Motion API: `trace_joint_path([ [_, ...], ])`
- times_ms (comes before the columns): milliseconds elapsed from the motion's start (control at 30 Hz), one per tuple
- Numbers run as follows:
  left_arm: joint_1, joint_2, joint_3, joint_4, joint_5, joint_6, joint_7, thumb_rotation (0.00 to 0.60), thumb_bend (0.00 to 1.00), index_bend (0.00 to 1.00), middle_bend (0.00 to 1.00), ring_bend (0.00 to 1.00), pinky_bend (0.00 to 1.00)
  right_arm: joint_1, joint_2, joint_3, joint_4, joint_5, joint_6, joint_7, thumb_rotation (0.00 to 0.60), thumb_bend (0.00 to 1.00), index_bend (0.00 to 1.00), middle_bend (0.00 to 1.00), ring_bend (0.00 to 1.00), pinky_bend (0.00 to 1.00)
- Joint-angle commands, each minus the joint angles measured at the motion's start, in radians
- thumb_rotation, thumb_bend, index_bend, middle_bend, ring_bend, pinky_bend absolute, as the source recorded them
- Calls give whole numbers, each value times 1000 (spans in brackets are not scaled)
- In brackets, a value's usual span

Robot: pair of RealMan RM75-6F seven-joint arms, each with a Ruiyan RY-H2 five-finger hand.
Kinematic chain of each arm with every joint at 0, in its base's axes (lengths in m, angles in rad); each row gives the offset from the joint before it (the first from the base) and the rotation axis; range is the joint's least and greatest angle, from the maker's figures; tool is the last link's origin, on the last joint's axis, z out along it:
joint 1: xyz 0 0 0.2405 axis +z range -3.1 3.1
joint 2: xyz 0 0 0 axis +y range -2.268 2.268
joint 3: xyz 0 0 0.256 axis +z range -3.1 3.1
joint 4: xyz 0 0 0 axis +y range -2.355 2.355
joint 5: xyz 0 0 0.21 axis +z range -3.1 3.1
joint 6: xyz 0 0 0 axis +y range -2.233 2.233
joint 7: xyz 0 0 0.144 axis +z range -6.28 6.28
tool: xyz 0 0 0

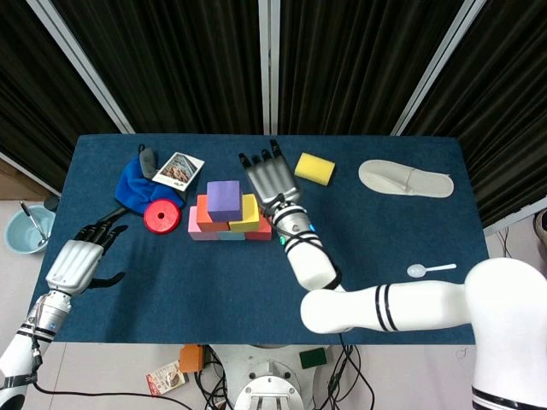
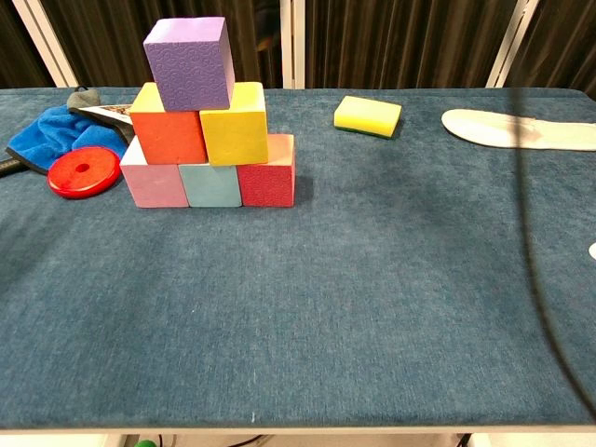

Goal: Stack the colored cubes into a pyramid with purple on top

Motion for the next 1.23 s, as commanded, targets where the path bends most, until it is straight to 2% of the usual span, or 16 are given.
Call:
trace_joint_path([
  [33,5,5,-6,-2,-15,4,3,537,175,124,29,94,163,-187,151,-82,-155,-216,67,157,600,113,110,221,141,0],
  [133,10,10,-10,-5,-35,1,1,542,175,124,29,94,163,-329,238,-174,-222,-411,117,266,600,144,109,209,106,0],
  [267,24,8,-14,-7,-65,7,2,551,175,124,29,94,163,-516,315,-303,-237,-681,189,425,600,161,109,174,61,0],
  [400,43,6,-17,-10,-89,23,3,559,175,124,29,94,163,-690,365,-433,-189,-919,236,586,600,171,86,104,2,0],
  [500,57,7,-15,-16,-96,35,-1,564,175,124,29,94,163,-792,378,-495,-135,-1046,281,688,600,171,18,52,0,0],
  [600,75,6,-9,-17,-93,56,-4,562,175,124,29,94,163,-909,369,-548,-58,-1152,346,792,600,171,0,15,0,0],
  [767,99,2,4,-21,-79,83,-5,560,175,124,29,94,162,-1054,324,-585,55,-1240,428,912,600,171,0,0,0,0],
  [933,124,-11,18,-25,-48,123,4,568,174,124,29,94,163,-1171,265,-585,166,-1296,495,998,600,172,0,0,0,0],
  [1233,146,-32,26,-38,-25,152,33,569,175,124,29,94,162,-1240,215,-552,233,-1364,476,1026,600,173,0,0,0,0],
])
